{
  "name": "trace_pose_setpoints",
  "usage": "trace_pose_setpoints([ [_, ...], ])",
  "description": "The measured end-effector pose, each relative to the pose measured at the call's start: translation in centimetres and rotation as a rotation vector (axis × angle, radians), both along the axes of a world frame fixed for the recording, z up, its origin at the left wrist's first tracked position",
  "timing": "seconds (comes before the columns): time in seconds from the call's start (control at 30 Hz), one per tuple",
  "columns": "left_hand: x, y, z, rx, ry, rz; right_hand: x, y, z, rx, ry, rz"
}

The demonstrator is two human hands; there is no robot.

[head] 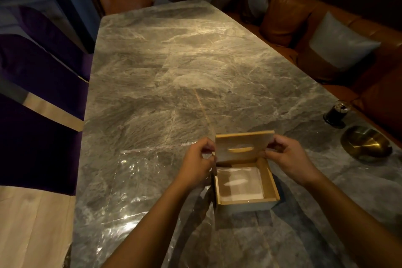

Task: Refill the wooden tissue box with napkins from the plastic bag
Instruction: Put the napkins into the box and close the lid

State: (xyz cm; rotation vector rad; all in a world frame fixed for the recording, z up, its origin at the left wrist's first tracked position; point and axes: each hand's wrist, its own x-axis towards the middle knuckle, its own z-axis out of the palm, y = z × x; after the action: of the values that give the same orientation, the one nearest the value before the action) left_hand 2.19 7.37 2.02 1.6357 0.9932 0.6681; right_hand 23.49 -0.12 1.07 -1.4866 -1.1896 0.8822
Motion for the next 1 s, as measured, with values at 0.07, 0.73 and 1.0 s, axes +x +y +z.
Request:
trace_pose_setpoints([
  [0.07,-0.3,0.1,-0.2,-0.038,-0.021,0.002,0.2,-0.2,-0.3,-0.001,-0.019,0.014],
  [0.73,-1.5,-2.4,1.0,0.127,0.431,-0.336,-0.9,-2.2,1.3,-0.331,-0.179,0.269],
  [1.0,-2.1,-3.0,-1.2,0.469,0.633,-0.383,-1.5,-2.9,0.3,-0.311,-0.643,0.322],
])
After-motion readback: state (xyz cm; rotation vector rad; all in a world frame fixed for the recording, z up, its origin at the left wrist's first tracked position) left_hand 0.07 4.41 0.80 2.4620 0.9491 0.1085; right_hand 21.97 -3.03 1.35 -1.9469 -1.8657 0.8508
